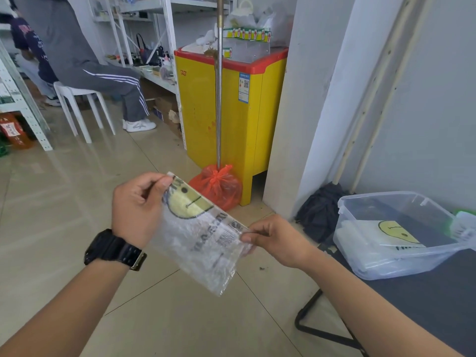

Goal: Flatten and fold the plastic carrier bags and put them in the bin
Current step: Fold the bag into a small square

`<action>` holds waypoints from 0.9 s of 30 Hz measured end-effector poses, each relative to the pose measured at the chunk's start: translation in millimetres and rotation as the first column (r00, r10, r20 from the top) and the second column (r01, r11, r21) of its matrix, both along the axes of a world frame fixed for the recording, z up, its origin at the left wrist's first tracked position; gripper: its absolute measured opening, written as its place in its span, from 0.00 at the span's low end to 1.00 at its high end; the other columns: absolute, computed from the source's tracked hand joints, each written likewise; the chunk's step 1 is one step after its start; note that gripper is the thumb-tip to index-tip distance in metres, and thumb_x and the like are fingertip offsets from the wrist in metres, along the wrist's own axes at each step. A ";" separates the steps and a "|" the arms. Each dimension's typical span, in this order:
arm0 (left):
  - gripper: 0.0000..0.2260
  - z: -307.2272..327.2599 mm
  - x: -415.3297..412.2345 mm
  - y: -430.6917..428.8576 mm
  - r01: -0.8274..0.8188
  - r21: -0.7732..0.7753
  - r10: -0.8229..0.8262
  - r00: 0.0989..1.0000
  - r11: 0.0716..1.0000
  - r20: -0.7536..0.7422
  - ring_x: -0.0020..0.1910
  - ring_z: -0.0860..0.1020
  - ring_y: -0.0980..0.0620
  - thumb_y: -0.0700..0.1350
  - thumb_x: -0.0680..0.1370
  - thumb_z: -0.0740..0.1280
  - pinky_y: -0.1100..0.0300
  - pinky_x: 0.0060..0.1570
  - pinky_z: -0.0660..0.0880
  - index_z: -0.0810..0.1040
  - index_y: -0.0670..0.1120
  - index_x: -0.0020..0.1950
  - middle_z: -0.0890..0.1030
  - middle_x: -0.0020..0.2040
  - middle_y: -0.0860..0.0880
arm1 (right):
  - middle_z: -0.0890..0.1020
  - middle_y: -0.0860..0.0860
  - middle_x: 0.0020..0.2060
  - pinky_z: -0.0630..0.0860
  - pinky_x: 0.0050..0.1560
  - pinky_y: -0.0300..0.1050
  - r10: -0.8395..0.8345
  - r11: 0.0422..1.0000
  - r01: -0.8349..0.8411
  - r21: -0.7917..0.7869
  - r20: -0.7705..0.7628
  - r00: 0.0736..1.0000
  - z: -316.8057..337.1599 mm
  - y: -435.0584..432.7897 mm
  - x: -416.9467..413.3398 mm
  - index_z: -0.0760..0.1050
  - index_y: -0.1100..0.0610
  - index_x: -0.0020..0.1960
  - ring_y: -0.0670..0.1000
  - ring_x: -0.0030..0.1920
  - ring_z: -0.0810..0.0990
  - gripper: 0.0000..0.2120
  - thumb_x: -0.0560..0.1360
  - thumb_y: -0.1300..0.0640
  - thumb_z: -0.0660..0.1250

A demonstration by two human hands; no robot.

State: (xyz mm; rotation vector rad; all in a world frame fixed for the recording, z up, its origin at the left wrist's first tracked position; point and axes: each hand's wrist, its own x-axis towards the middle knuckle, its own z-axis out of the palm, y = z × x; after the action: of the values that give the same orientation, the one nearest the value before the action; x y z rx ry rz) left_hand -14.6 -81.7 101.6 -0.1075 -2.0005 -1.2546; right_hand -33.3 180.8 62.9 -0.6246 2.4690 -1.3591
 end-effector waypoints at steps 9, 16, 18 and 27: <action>0.05 -9.2 5.7 15.1 0.191 -0.207 -0.176 0.980 0.959 0.090 0.36 0.80 0.59 0.47 0.77 0.70 0.64 0.35 0.76 0.80 0.58 0.42 0.83 0.41 0.59 | 0.84 0.47 0.51 0.74 0.49 0.31 0.027 0.997 -0.019 0.075 -0.116 0.993 3.5 -3.2 5.4 0.80 0.54 0.61 0.41 0.49 0.81 0.19 0.73 0.49 0.75; 0.14 -4.4 5.7 22.5 0.318 0.217 -0.371 0.885 0.923 0.282 0.42 0.81 0.62 0.58 0.74 0.70 0.68 0.42 0.75 0.79 0.51 0.54 0.84 0.46 0.54 | 0.88 0.52 0.42 0.79 0.43 0.43 -0.113 0.948 0.134 -0.289 0.086 0.990 1.6 -8.8 5.0 0.86 0.54 0.48 0.48 0.41 0.84 0.07 0.77 0.63 0.71; 0.30 -8.9 5.1 19.7 0.288 0.451 -0.485 0.768 0.845 0.418 0.44 0.83 0.55 0.70 0.65 0.71 0.61 0.42 0.78 0.76 0.52 0.58 0.85 0.50 0.50 | 0.88 0.58 0.47 0.79 0.46 0.52 -0.162 0.899 0.224 -0.376 0.191 0.968 1.5 -3.7 2.3 0.85 0.56 0.53 0.56 0.45 0.86 0.07 0.78 0.60 0.70; 0.15 -26.2 9.0 41.8 0.388 0.536 -0.655 0.548 0.750 0.520 0.57 0.82 0.48 0.42 0.79 0.66 0.54 0.55 0.79 0.75 0.46 0.66 0.84 0.58 0.49 | 0.87 0.56 0.50 0.81 0.49 0.50 -0.197 0.822 0.335 -0.460 0.321 0.926 0.4 -9.8 4.6 0.83 0.60 0.56 0.56 0.48 0.86 0.09 0.79 0.62 0.68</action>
State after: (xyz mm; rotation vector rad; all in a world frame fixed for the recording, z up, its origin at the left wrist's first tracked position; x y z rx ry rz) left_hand -5.6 -39.9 75.4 -0.0817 -2.3889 -2.3405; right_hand -28.7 171.0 63.3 -0.1645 2.0377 -2.0894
